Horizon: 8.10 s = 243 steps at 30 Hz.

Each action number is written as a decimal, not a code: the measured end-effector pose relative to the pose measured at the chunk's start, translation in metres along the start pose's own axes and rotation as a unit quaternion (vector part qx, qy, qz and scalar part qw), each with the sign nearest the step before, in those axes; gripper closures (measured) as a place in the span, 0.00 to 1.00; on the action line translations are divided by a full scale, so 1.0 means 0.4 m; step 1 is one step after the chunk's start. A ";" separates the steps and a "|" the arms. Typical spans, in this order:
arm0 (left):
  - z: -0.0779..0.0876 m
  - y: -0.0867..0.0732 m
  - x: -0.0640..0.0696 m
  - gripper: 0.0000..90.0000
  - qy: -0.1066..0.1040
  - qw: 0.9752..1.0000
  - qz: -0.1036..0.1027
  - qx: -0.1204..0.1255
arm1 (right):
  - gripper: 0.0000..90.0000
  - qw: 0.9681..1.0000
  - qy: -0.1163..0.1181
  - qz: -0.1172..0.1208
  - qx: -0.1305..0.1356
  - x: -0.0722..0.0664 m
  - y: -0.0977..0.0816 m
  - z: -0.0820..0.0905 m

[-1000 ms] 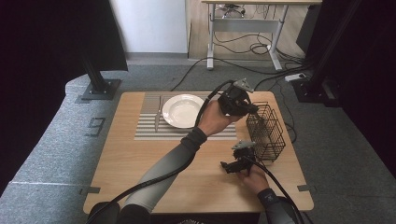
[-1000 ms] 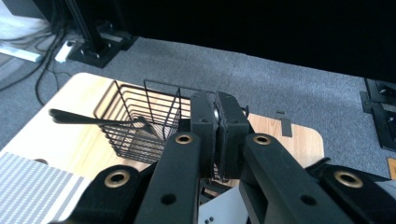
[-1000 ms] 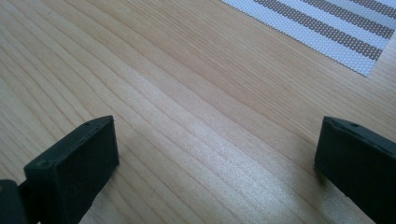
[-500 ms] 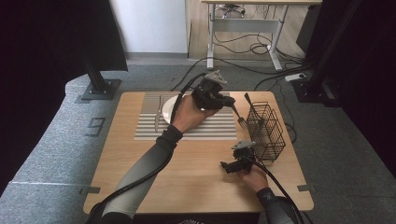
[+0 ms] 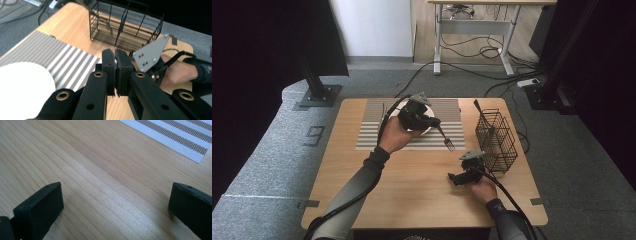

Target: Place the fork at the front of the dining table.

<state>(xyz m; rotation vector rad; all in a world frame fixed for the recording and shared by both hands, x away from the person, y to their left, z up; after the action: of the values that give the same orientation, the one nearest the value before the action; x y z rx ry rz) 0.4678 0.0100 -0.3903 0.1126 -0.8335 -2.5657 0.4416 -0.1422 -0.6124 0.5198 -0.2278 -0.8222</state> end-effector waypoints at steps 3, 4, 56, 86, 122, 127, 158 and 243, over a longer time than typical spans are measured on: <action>-0.019 -0.024 -0.002 0.97 -0.008 1.000 0.004 -0.003 | 0.01 1.000 -0.001 -0.003 0.002 0.001 0.001 0.001; -0.024 -0.031 -0.003 0.97 -0.009 1.000 0.002 -0.005 | 0.04 1.000 0.001 -0.001 0.002 0.000 0.002 0.002; -0.061 -0.143 0.040 0.18 0.047 0.997 -0.025 0.064 | 0.94 0.995 0.018 0.082 0.055 -0.076 0.219 0.138; -0.175 -0.522 0.028 0.00 0.075 0.993 0.069 0.052 | 0.93 0.998 -0.031 0.038 0.034 0.051 0.297 0.155; -0.249 -0.591 0.024 0.00 0.112 0.990 0.060 -0.058 | 0.95 0.994 -0.088 -0.020 -0.056 0.199 0.396 -0.034; -0.249 -0.591 0.024 0.00 0.112 0.990 0.059 -0.059 | 0.95 0.993 -0.096 -0.027 -0.069 0.216 0.392 -0.062; -0.252 -0.593 0.026 0.00 0.097 0.991 0.070 -0.063 | 0.90 0.990 -0.095 -0.061 -0.087 0.262 0.373 -0.167; -0.254 -0.594 0.024 0.00 0.083 0.991 0.083 -0.066 | 0.76 0.997 -0.037 -0.040 -0.061 0.119 0.319 -0.111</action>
<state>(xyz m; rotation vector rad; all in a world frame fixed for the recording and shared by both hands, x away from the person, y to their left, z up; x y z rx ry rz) 0.3896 0.1226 -0.6093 0.2035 -0.5831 -2.4086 0.5718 -0.0902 -0.5836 0.3860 -0.2243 -0.9282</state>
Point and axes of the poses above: each handheld gripper's, and its own axes: z roughly backward along the jaws, y roughly out of its top, x roughly to its right, the point moved 8 cm from there along -z, roughly forward along the jaws, and after that the axes turned 14 degrees about -x, right-handed, at the moved point
